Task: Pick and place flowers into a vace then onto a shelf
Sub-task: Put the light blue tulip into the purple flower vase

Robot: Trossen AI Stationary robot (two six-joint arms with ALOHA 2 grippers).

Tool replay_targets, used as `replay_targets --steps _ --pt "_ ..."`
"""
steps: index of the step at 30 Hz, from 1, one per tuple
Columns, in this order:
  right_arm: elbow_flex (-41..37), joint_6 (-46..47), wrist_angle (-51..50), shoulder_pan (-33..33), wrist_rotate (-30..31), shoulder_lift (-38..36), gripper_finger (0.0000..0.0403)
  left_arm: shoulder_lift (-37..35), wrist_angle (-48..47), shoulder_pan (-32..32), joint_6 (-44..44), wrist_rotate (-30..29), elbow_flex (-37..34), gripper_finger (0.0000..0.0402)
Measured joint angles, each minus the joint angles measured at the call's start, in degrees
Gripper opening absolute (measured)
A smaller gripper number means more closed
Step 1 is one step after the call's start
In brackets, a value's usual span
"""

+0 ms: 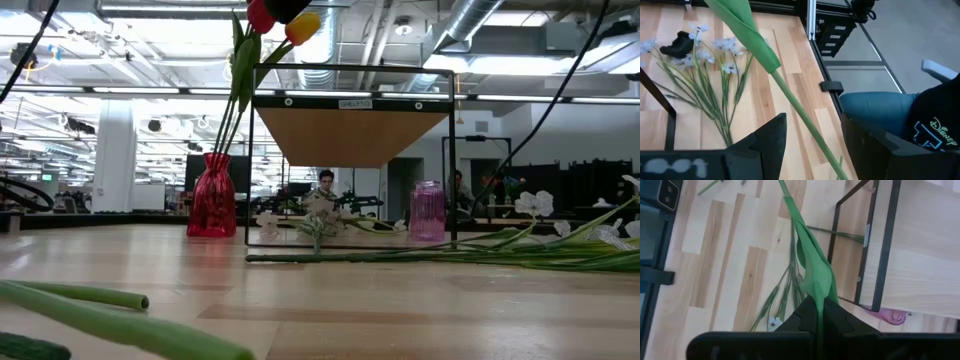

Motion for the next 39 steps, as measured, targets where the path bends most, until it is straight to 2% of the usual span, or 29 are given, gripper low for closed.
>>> replay_targets --steps 17,22,29,35,39 --pt "0.00 -2.04 2.16 0.00 0.70 0.00 0.0000 0.00 -4.45 -0.02 -0.44 -1.92 0.00 0.0170" --pt "0.00 -2.35 2.14 -0.07 0.72 0.00 0.0000 0.00 -6.01 0.00 -0.30 -3.54 0.00 0.0122" --pt "0.00 -2.48 2.67 -0.11 1.09 0.00 0.0000 -0.02 -5.88 0.00 0.42 -4.19 0.00 0.0016" --pt "0.00 -2.58 5.30 -0.11 1.18 0.00 0.0002 -0.02 -5.91 0.00 1.24 -4.68 0.00 0.0003" --pt "1.45 -0.68 6.36 -0.11 2.10 0.09 0.0019 -0.03 -6.72 0.00 1.42 -4.79 0.00 0.0002"
